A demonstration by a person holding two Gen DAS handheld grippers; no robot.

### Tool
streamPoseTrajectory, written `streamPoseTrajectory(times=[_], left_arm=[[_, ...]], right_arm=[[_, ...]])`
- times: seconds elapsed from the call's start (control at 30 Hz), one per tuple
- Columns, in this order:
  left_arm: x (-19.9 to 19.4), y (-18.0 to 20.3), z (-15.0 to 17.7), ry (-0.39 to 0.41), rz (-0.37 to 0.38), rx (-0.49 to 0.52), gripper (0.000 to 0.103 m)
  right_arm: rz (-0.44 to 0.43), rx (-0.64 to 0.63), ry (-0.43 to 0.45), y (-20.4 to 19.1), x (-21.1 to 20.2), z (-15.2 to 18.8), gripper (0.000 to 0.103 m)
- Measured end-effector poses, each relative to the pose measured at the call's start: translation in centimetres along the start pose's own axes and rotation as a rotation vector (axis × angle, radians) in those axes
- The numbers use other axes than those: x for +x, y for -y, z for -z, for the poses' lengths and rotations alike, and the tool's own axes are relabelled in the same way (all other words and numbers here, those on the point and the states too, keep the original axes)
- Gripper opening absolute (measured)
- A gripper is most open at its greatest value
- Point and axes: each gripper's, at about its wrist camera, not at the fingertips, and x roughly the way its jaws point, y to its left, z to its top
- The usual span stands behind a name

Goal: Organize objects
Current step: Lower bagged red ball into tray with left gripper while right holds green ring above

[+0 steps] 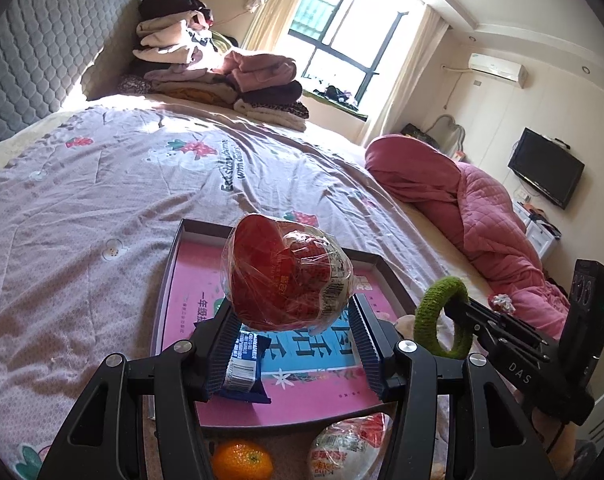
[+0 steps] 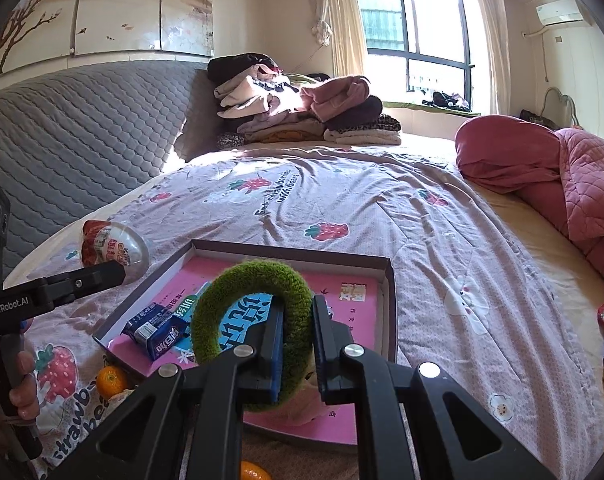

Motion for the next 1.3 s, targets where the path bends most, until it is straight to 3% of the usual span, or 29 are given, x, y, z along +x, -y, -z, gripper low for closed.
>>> streamPoseTrajectory(times=[0.4,0.73,1.3], left_arm=[[3.0,-1.6,-0.7,-0.023,-0.025,-0.026,0.057],[5.7,-2.6,-0.4,-0.087,-0.089,-0.029,0.057],[8.3,-3.3,0.1,-0.175,-0.124,-0.013,0.057]], right_arm=[[0.018,0.041,-0.013,1.7,2.5,-0.2,0.013],[0.036,0.048,-0.033,2.2,4.5,0.1,0.013],[0.077,0.037,-0.079,2.6,7.2,1.3,0.013]])
